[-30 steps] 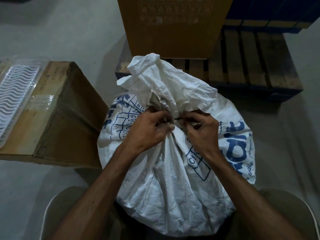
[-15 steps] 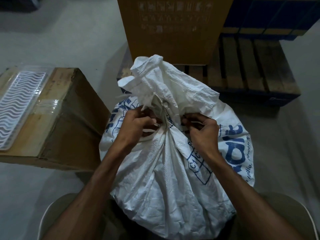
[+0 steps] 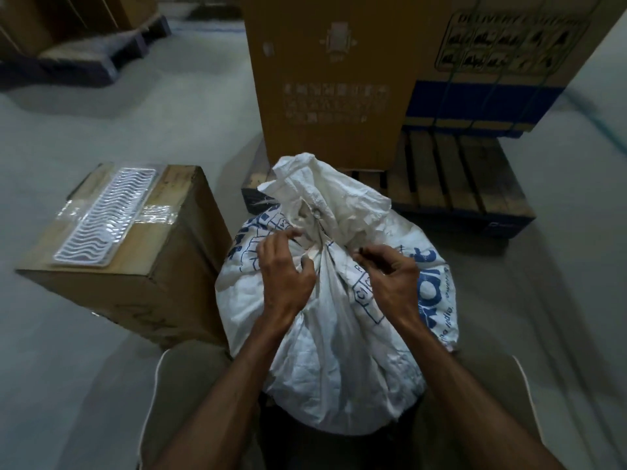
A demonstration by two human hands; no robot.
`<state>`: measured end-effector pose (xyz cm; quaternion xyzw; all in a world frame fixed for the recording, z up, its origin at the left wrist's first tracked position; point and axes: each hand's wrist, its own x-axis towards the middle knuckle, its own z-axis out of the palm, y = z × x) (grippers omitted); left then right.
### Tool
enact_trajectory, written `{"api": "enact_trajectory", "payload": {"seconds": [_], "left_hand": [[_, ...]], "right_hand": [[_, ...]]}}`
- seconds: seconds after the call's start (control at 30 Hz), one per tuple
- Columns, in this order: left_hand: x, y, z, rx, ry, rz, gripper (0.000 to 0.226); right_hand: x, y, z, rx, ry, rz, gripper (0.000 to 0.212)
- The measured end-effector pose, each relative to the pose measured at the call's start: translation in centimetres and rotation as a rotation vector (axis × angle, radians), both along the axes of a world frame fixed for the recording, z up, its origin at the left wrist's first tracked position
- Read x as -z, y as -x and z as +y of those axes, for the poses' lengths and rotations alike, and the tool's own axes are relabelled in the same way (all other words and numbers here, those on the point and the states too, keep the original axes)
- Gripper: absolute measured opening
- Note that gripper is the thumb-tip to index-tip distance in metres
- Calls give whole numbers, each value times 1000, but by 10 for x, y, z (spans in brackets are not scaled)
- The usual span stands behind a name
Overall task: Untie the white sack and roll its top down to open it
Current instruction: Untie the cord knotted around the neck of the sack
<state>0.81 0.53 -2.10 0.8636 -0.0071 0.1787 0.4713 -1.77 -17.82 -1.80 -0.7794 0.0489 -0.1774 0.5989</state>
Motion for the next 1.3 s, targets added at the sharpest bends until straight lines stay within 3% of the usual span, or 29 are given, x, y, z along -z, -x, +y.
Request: {"api": "enact_trajectory", "payload": {"seconds": [0.1,0.23,0.37,0.5,0.67,0.8,1.03,1.3], "left_hand": [[-3,25,1,126,57,48,50],[-2,73,-3,476,-90,19,64],[-4,120,-16,595,-158,-80,33],[-16,156,-19,584,-39,-66,10],[-40,195,-14,497,148,83,11],[-61,214,-6,478,66,76,12],[-75,214,27,382,-43,37,12],[-90,162,84,170,-210,-46,11]], "right_hand": [[-11,42,1,18,-155,3,22],[-20,99,2,51,-330,-6,17],[-37,142,0,49,-481,-16,17],[-53,166,-7,111,-553,-47,16],[-69,180,-21,115,-584,-17,15],[-74,202,-3,-74,-516,98,15],[-85,202,33,6,-525,88,12],[-103,120,102,-11,-511,135,34]]}}
